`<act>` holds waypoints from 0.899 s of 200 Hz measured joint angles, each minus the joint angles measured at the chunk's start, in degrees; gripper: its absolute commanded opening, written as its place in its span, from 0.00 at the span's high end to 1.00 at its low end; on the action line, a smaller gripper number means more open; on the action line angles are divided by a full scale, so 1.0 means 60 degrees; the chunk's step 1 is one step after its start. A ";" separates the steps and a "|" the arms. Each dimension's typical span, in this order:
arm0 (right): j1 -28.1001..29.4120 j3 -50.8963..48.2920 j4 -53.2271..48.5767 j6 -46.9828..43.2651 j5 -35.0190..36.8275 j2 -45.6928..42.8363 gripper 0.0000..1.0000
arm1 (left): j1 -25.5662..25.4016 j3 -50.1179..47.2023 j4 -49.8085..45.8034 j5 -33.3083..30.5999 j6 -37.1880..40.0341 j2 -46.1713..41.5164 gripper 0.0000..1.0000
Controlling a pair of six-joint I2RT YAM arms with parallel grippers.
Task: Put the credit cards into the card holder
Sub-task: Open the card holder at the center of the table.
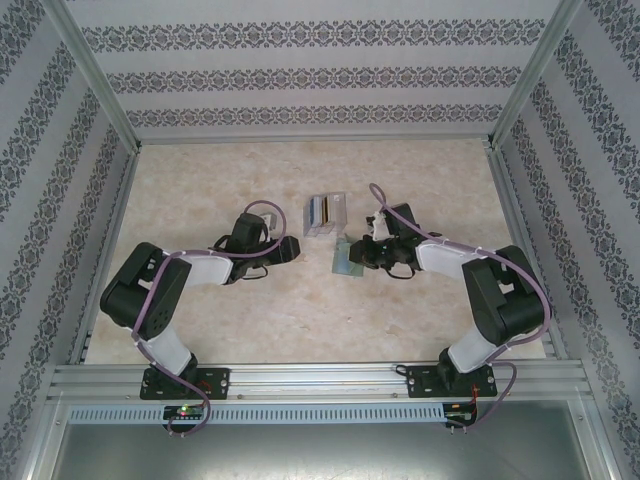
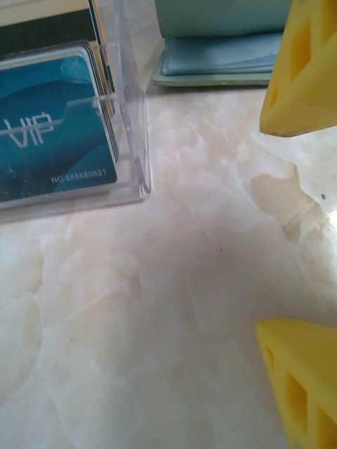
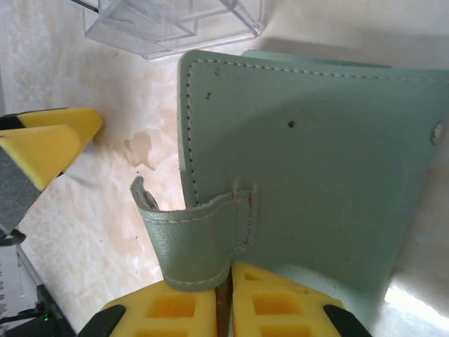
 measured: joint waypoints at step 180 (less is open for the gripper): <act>0.0317 -0.0168 0.0907 0.1166 -0.0142 0.1286 0.80 | -0.0160 -0.0918 -0.0022 -0.1559 -0.0171 -0.1698 0.19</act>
